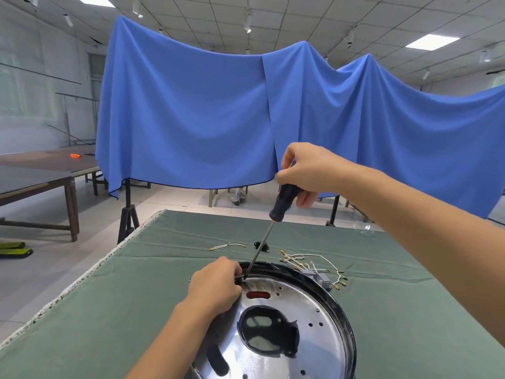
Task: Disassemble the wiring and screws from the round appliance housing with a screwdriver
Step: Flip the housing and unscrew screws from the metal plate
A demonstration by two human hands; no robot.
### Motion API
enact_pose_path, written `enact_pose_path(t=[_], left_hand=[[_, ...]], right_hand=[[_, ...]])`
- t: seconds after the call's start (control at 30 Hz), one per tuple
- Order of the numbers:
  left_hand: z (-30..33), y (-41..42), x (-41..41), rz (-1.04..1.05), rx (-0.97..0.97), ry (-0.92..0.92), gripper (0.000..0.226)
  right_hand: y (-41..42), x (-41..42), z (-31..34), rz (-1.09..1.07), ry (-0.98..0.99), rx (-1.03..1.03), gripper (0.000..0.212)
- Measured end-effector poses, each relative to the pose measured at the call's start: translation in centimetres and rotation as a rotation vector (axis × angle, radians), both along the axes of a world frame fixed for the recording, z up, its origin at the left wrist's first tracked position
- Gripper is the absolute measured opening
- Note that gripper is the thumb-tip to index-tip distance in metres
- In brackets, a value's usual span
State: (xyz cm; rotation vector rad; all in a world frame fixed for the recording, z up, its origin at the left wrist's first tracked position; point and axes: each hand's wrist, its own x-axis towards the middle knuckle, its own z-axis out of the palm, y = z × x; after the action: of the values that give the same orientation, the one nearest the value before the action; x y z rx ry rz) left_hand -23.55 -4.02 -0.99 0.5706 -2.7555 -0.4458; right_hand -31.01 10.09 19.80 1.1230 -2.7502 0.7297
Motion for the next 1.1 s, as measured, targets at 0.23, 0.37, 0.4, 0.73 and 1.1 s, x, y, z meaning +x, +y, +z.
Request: enact_pose_path(t=[0.23,0.37,0.4,0.73,1.1], left_hand=[[0.2,0.2,0.1,-0.001,0.009,-0.005,0.029],[0.2,0.1,0.1,0.002,0.010,-0.002,0.028],[0.2,0.1,0.1,0.004,0.013,0.004,0.028],[0.4,0.3,0.3,0.007,0.027,0.010,0.023],[0.3,0.6,0.5,-0.059,-0.039,-0.043,0.033]], right_hand=[[-0.5,0.9,-0.8,-0.039,0.156,-0.002,0.033],[-0.6,0.7,-1.3,0.032,0.110,-0.154,0.008],[-0.7,0.8,-1.4,0.037,0.131,-0.173,0.009],[-0.5,0.9,-0.8,0.044,0.232,-0.290,0.012],[1.3,0.3,-3.8,-0.095,0.469,-0.712,0.013]])
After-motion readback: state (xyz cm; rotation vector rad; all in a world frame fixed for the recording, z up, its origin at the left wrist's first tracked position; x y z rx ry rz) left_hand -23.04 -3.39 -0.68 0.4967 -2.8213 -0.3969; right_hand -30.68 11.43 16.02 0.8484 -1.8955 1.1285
